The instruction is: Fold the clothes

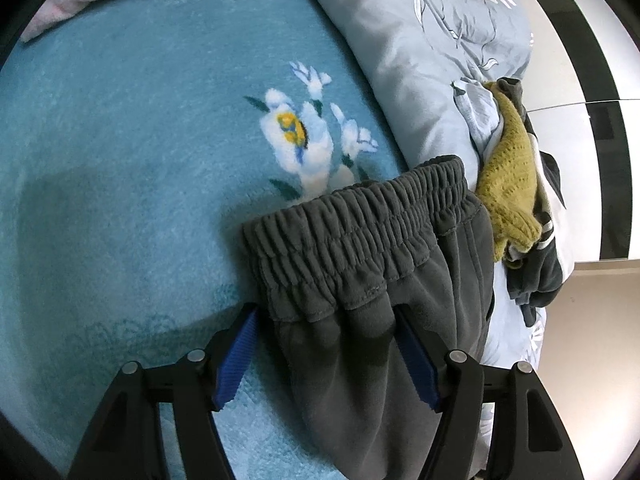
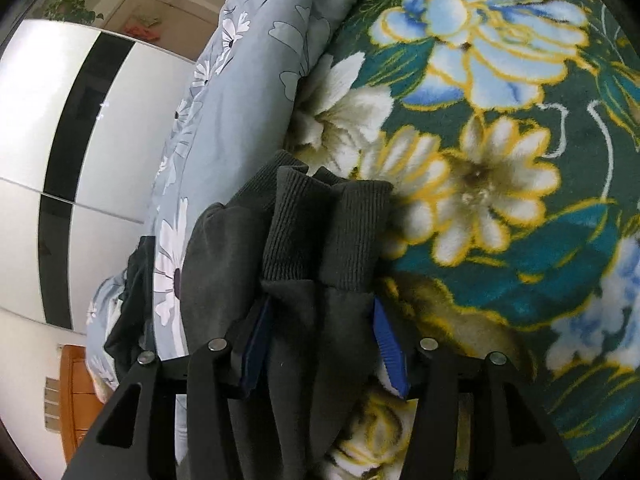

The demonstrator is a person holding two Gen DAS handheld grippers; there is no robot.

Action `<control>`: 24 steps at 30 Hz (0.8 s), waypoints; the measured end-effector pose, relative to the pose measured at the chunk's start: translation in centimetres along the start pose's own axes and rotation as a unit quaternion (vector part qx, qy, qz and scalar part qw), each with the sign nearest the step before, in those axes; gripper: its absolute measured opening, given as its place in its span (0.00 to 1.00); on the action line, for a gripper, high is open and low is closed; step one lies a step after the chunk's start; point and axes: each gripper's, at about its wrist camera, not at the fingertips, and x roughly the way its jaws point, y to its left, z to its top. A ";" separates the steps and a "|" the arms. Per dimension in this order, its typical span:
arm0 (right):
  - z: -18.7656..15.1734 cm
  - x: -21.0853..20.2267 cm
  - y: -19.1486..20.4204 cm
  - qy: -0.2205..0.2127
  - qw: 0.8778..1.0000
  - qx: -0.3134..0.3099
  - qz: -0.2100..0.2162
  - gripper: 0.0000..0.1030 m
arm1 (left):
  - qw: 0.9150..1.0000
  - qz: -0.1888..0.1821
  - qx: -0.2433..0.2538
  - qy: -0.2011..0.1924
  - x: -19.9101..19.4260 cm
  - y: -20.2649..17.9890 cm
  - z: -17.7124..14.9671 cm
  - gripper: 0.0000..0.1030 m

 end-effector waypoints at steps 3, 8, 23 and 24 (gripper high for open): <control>0.0 -0.1 0.6 0.003 1.000 0.012 -0.004 0.22 | 1.000 0.014 -0.006 0.001 -0.2 -0.5 0.1 0.63; 0.3 -1.5 2.2 0.000 1.000 0.016 0.009 0.12 | 1.000 0.025 0.009 -0.007 -1.3 -2.4 0.2 0.32; -3.7 -14.7 -2.1 -0.026 0.995 -0.004 0.096 0.10 | 0.987 -0.018 0.153 -0.045 -10.8 -5.0 -0.3 0.17; -4.4 -14.2 -4.4 -0.009 0.997 0.019 0.080 0.10 | 0.990 -0.009 0.138 -0.032 -10.1 -3.5 -0.1 0.17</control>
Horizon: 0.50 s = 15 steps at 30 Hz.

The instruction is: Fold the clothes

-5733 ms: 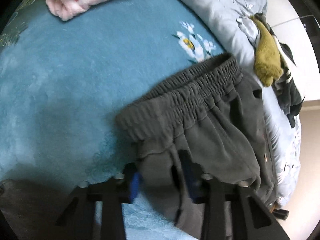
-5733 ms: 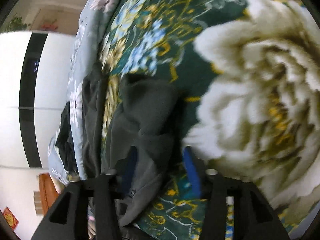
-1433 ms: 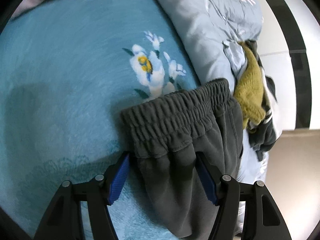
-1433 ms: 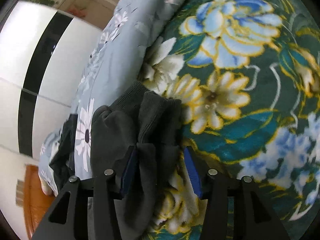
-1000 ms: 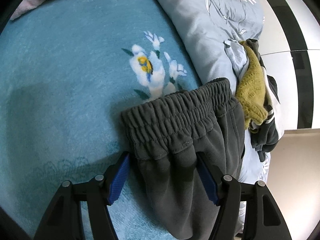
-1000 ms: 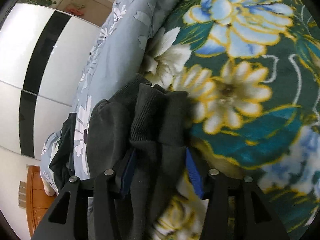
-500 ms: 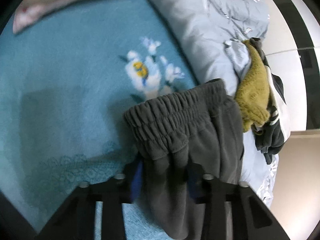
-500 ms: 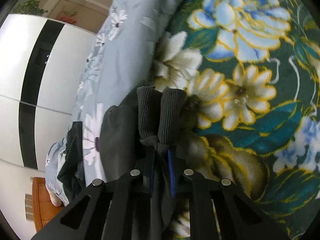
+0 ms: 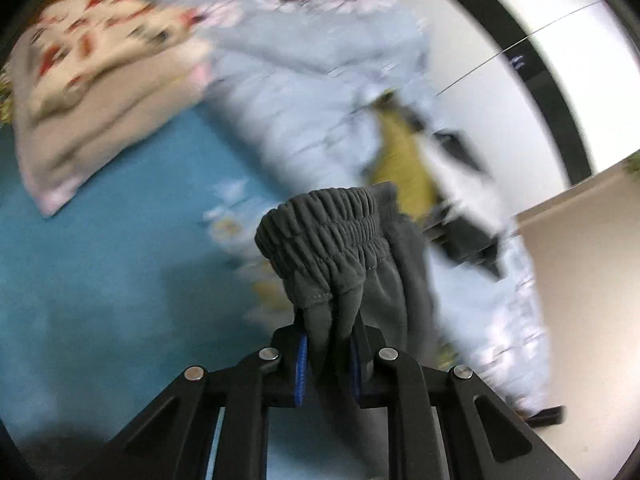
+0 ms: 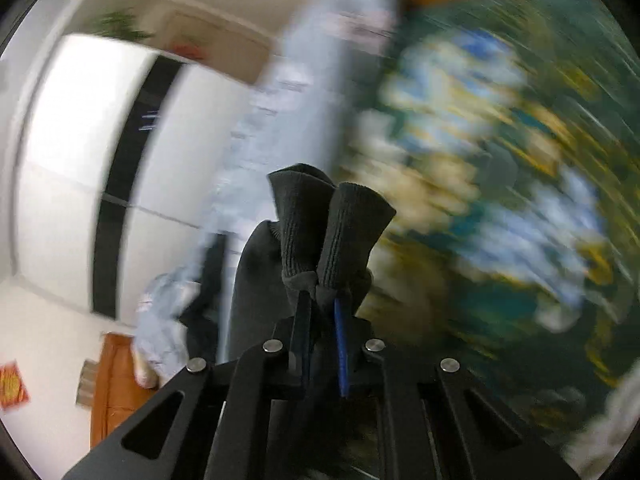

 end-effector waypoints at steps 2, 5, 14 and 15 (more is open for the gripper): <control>-1.0 0.2 -3.2 0.016 0.999 0.033 -0.019 0.10 | 0.999 0.023 -0.017 0.026 1.4 2.3 -0.6 0.17; -2.3 0.0 -5.8 0.015 0.998 0.062 -0.020 0.10 | 0.998 0.052 -0.022 0.040 2.6 4.0 -1.6 0.17; -2.7 -0.2 -4.9 0.013 0.998 0.062 -0.013 0.10 | 0.995 0.034 -0.069 0.065 2.0 5.3 -1.6 0.27; -2.5 -0.3 -4.8 0.013 0.998 0.059 -0.013 0.10 | 0.995 0.039 -0.070 0.061 1.5 5.4 -1.5 0.31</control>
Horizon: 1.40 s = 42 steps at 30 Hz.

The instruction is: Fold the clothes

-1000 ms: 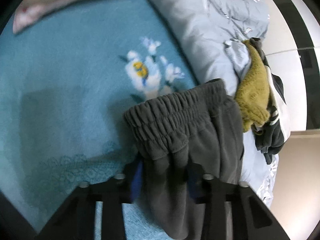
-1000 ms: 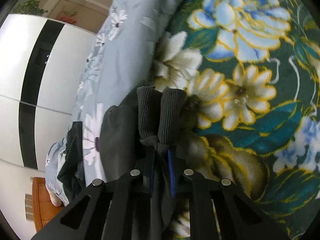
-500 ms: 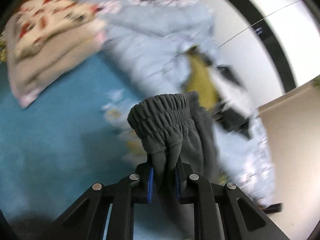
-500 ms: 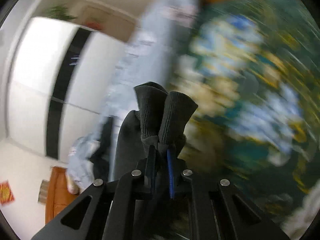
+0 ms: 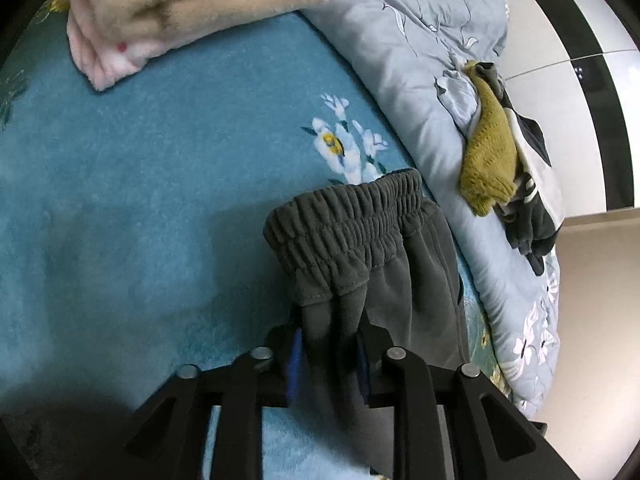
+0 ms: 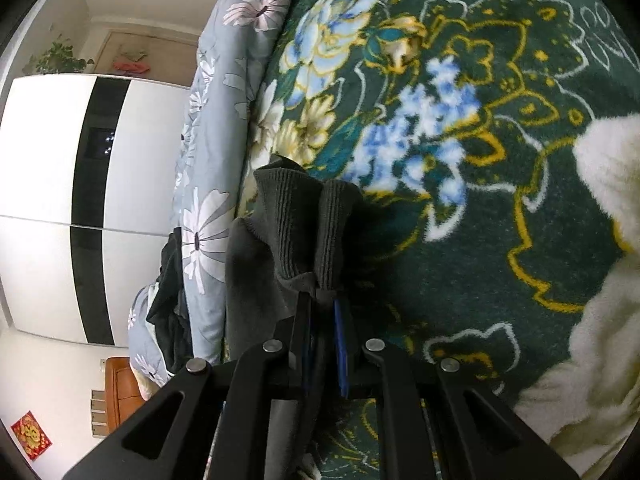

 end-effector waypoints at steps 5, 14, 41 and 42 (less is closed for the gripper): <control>-0.2 -1.2 1.7 -0.006 0.999 -0.042 -0.011 0.10 | 0.999 0.008 -0.025 -0.043 -3.5 0.9 0.7 0.41; -4.0 -3.1 12.4 -0.030 0.971 -0.235 -0.039 0.10 | 0.982 -0.024 0.178 0.061 1.4 -9.6 -7.0 0.42; -29.6 8.5 20.9 0.259 0.715 -0.647 -0.056 0.22 | 0.979 -0.041 0.180 0.087 2.2 -9.5 -8.5 0.49; -29.3 8.4 21.0 0.258 0.721 -0.641 -0.050 0.25 | 0.980 -0.040 0.177 0.079 1.9 -9.3 -8.3 0.49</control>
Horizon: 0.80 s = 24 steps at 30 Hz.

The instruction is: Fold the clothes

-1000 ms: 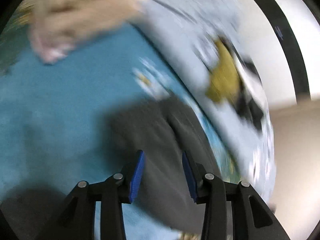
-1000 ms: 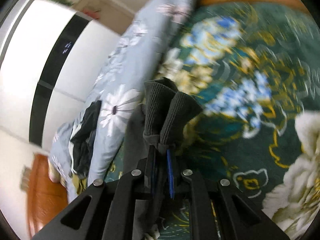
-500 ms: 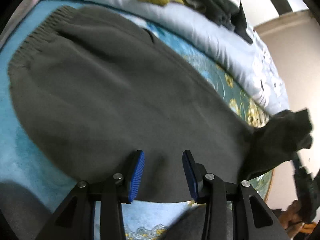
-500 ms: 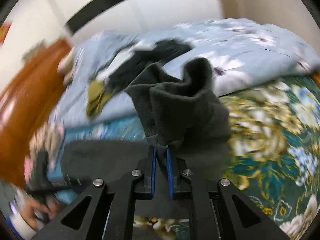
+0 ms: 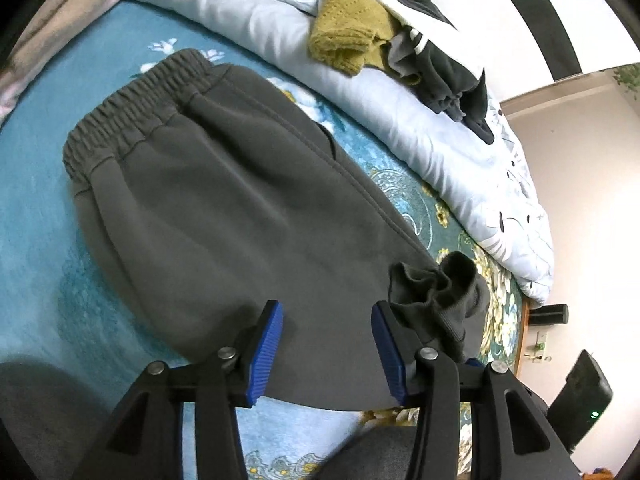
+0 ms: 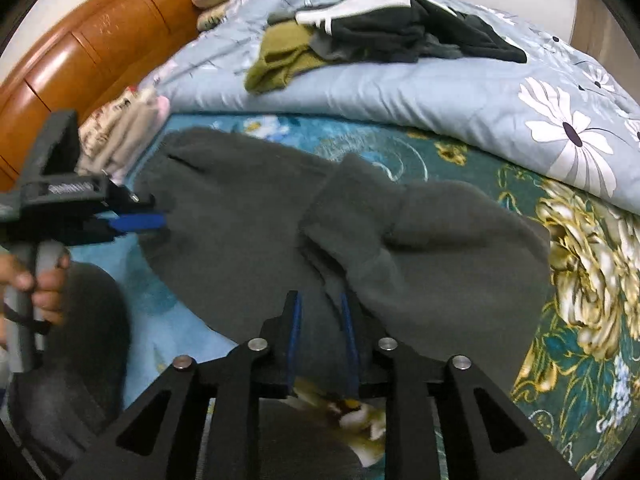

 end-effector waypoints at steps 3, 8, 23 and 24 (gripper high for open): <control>0.4 0.0 -1.7 -0.020 0.998 0.056 0.005 0.27 | 0.999 0.012 -0.009 -0.040 -1.8 0.9 0.3 0.49; 1.9 1.5 -4.5 -0.024 0.989 0.144 -0.012 0.27 | 0.988 0.044 -0.080 -0.125 -6.8 4.6 1.8 0.51; 2.5 9.1 2.0 0.121 0.982 -0.058 -0.129 0.54 | 0.976 0.030 -0.188 -0.106 -5.6 10.6 1.6 0.58; 2.4 9.1 1.9 0.121 0.982 -0.059 -0.136 0.53 | 0.975 0.028 -0.195 -0.101 -5.2 10.9 1.5 0.58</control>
